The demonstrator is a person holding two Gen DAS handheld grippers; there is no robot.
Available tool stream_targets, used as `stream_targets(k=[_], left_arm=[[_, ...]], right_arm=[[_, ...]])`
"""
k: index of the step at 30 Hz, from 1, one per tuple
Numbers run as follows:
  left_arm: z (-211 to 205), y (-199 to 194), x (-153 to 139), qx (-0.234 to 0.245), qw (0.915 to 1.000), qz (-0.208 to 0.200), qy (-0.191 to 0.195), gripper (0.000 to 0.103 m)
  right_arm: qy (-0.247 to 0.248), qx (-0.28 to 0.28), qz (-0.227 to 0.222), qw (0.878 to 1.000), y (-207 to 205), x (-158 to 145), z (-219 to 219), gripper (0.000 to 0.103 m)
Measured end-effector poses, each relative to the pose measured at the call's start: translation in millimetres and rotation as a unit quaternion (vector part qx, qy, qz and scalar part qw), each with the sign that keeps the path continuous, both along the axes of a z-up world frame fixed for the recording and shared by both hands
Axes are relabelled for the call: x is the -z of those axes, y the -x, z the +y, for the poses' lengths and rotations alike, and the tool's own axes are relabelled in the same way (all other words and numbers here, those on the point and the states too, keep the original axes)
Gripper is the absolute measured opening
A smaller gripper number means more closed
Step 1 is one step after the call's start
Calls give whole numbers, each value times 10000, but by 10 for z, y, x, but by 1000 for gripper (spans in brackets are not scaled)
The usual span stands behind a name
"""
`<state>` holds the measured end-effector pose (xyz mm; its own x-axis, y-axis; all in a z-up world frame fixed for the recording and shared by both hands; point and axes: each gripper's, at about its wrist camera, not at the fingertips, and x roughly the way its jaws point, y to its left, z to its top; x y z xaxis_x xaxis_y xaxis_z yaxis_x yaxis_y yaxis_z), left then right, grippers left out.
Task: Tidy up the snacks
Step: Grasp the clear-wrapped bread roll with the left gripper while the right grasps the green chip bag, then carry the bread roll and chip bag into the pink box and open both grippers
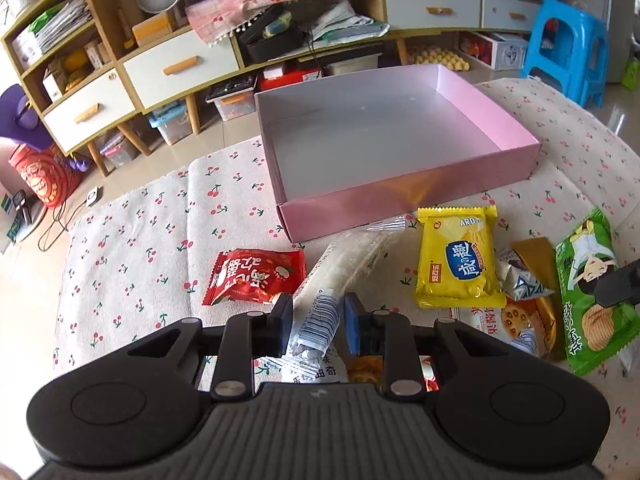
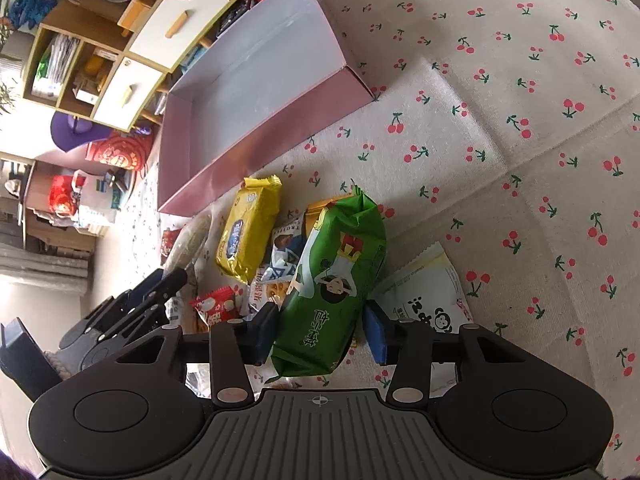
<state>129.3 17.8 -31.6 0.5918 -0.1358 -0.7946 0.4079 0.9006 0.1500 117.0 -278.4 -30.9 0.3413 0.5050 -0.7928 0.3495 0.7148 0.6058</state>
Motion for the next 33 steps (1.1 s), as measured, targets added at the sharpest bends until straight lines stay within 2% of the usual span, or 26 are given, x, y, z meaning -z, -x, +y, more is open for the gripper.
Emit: stream_targets(k=[8, 13, 21, 28, 33], left_arm=[[158, -29, -105, -587, 9953, 239, 738, 20], [188, -40, -184, -732, 9912, 266, 1067, 15], [174, -74, -318, -881, 9839, 142, 1548, 14], [83, -89, -390, -906, 9840, -236, 1516, 14], [65, -96, -356, -926, 9838, -186, 1521, 13]], right_arm=[[-246, 345, -121, 9990, -10, -75, -163, 43], [-411, 634, -240, 9969, -52, -160, -269, 42], [-728, 964, -430, 9917, -162, -231, -306, 40], [-1060, 1240, -650, 9845, -244, -212, -380, 37], [-797, 959, -490, 9910, -276, -128, -300, 40]])
